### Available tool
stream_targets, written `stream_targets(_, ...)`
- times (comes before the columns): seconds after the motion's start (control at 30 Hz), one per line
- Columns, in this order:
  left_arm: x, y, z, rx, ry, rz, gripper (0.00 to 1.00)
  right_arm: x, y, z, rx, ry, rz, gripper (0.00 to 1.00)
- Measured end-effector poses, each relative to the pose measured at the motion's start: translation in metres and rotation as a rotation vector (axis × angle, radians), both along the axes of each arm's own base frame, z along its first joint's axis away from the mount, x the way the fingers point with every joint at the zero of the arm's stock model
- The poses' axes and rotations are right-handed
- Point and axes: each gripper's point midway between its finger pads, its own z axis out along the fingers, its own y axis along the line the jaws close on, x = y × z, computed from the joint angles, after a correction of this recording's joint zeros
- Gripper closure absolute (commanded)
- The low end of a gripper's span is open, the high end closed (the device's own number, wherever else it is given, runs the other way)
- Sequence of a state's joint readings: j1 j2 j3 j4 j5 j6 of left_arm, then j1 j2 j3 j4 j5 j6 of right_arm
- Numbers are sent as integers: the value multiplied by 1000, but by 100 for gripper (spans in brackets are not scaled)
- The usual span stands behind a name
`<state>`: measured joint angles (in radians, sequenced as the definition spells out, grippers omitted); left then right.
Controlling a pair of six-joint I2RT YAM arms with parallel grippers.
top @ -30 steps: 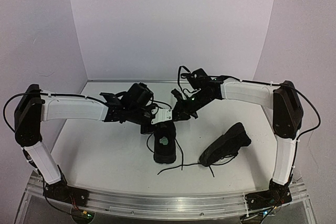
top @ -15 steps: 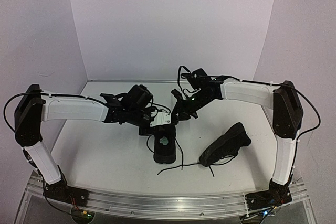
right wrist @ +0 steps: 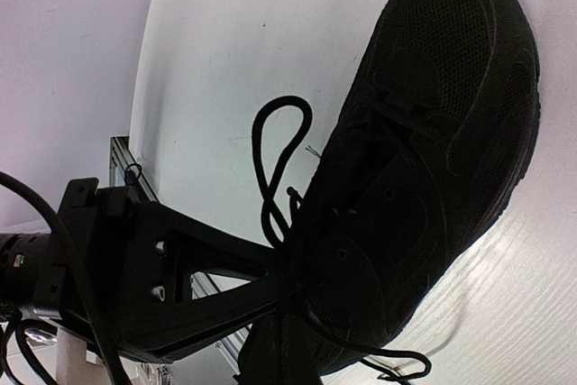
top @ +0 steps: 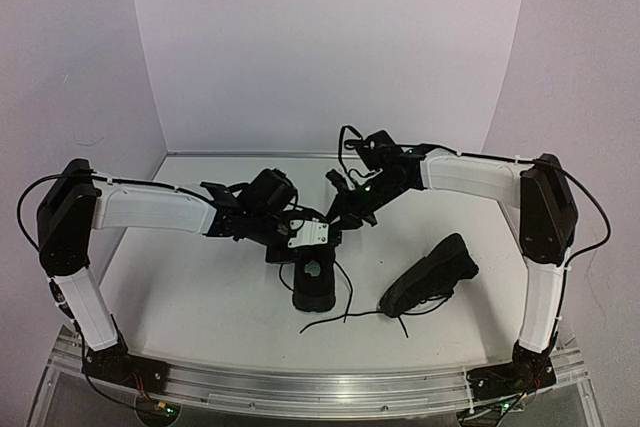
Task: Tie the shoes
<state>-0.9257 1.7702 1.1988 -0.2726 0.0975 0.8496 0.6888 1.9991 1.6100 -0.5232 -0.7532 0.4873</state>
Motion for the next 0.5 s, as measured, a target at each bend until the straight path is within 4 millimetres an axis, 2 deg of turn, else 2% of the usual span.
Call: stream_targets(0.5,0,-2,13,-48,25,38,100,2,2,6,10,-11,0,100)
